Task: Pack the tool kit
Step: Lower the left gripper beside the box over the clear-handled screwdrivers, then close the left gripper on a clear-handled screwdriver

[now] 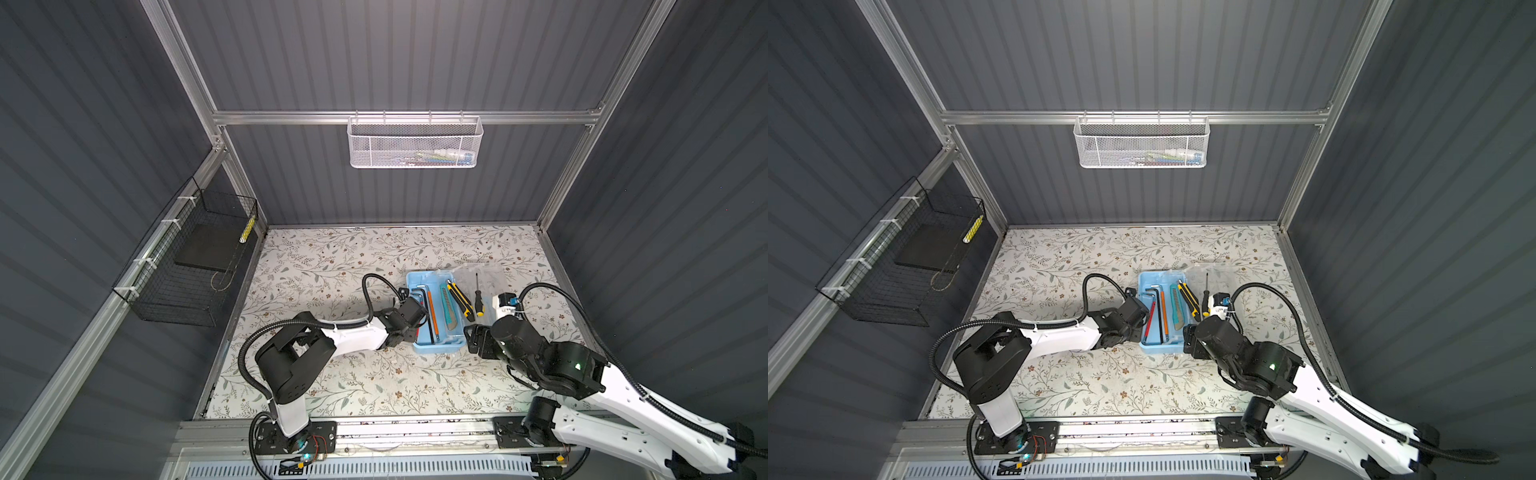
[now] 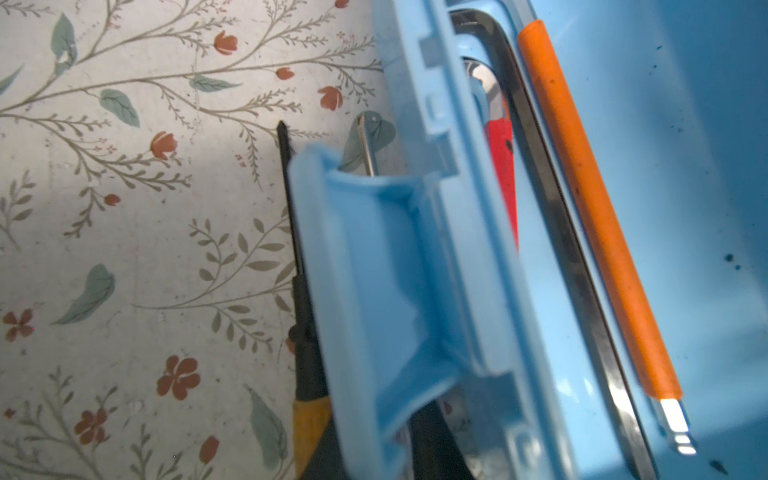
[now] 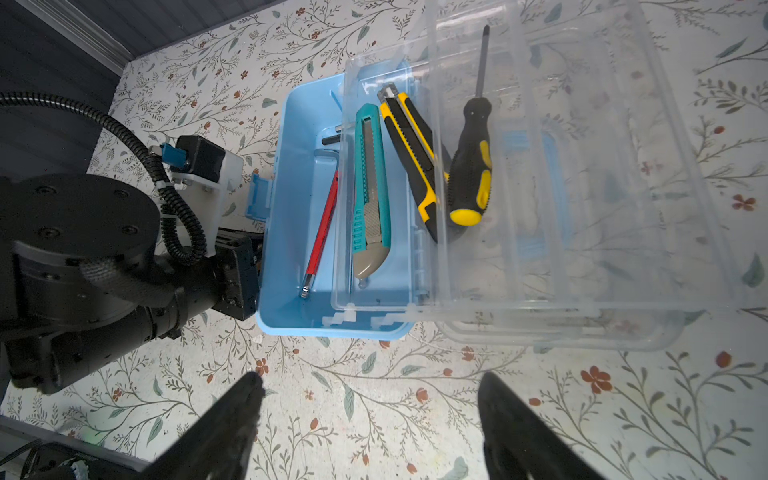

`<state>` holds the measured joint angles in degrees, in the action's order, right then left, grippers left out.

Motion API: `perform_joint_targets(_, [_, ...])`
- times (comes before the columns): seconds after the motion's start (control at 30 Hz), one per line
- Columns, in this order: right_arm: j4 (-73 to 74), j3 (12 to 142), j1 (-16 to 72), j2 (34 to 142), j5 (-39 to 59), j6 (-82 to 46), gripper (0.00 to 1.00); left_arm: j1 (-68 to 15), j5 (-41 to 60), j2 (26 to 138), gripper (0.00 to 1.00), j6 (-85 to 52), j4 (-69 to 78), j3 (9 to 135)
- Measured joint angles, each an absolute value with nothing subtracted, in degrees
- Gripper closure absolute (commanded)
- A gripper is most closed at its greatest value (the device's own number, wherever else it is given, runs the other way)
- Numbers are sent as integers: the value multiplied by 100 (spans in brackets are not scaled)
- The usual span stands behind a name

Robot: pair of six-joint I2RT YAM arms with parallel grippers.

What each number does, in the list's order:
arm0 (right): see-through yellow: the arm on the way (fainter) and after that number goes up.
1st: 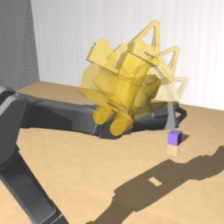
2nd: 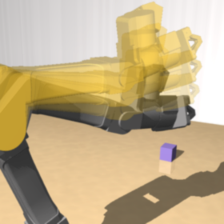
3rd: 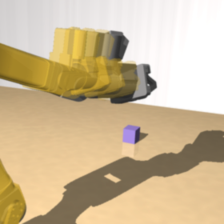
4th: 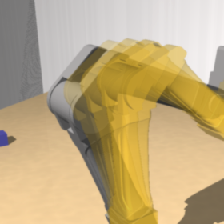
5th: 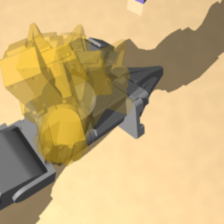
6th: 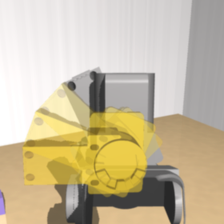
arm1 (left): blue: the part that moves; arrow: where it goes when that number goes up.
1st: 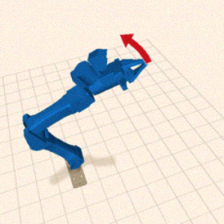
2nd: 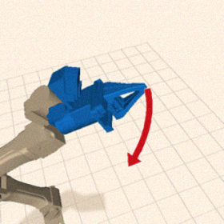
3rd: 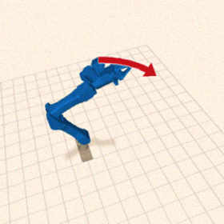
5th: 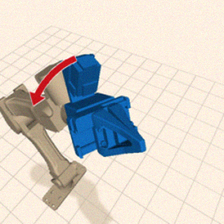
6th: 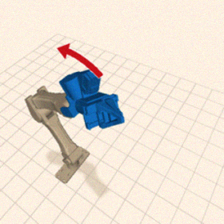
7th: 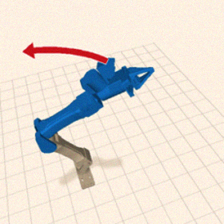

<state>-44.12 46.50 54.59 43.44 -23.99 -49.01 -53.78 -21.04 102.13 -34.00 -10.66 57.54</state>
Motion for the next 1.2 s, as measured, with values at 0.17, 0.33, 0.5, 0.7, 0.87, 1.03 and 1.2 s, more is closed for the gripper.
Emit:
perform_joint_targets(0.17, [-4403,4650,5459,4344,-2399,-4904,19,-5334,-2123,10241,77,-3400,-1063,5782])
perform_joint_targets(0.33, [-4327,4650,5459,4346,-2399,-4904,19,-5315,-2185,10245,79,-3400,-1085,5782])
perform_joint_targets(0.5, [-4318,4650,5459,4346,-2399,-4904,19,-5273,-2209,10250,79,-3402,-1177,5758])
perform_joint_targets(0.7, [-4307,4650,5459,4346,-2399,-4901,19,-5240,-2202,10259,79,-3402,-1192,5732])
perform_joint_targets(0.87, [-4305,4650,5459,4335,-2399,-4904,19,-5240,-2196,10313,76,-3404,-1146,5732])
perform_joint_targets(1.03, [-4303,4650,5459,4289,-2399,-4904,18,-5240,-2180,10324,73,-3413,-1116,5732])
perform_joint_targets(1.2, [-4287,4648,5459,4285,-2399,-4904,18,-5240,-2180,10350,73,-3426,-1111,5754])
